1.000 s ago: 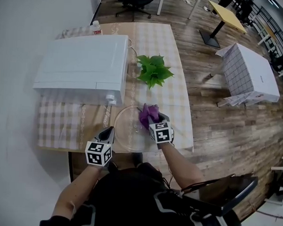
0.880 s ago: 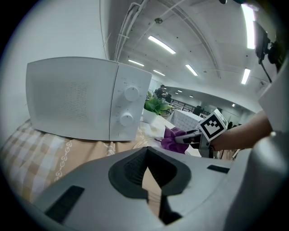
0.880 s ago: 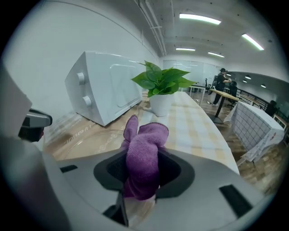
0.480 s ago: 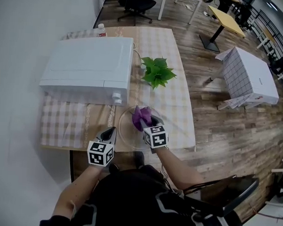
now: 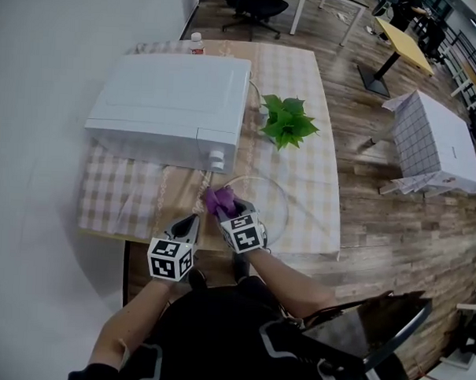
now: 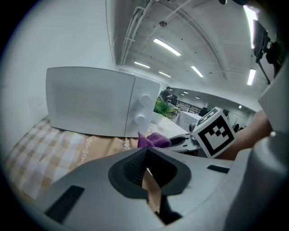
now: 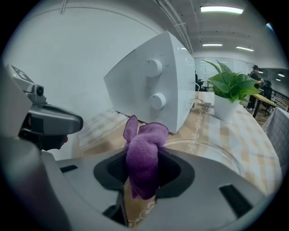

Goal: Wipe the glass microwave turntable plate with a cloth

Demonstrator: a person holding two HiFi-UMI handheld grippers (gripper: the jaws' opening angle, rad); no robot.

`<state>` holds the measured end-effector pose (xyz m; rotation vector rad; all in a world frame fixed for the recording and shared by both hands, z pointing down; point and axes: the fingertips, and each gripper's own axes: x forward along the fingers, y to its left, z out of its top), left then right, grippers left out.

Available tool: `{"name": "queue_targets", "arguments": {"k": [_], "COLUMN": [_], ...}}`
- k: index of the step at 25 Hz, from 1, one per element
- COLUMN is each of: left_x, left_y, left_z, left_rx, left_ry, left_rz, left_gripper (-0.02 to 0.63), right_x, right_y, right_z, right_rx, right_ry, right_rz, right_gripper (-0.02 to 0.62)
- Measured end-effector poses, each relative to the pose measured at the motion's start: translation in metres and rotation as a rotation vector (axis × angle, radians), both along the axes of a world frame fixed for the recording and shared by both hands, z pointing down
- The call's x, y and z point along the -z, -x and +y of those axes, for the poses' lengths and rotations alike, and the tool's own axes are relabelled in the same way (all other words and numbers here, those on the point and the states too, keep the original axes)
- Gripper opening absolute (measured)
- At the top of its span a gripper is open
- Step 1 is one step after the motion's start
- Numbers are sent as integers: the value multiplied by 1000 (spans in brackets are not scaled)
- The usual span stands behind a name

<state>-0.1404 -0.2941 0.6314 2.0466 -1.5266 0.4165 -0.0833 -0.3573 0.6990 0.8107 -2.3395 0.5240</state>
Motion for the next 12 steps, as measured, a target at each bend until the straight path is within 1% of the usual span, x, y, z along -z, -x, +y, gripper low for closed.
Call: {"name": "queue_targets", "arguments": {"k": [5,8,12], "left_x": [-1,-3,-3], "left_y": [-5,-13,-30], "left_z": [1,-1,-6], "left_rx": [-5,-12,-42], "left_ry": [4,7,8], "left_rz": [-5,7,21], "left_gripper": [5,5,5], "right_x": [-10,-12,-11], "right_y": [-12,-29,-55], "right_z": [-4,-7,-12], "right_rx": [-26,-43,-81], "right_ry": [19,19,18], "right_rz": [9,18,33], "right_gripper": [146,146,147]}}
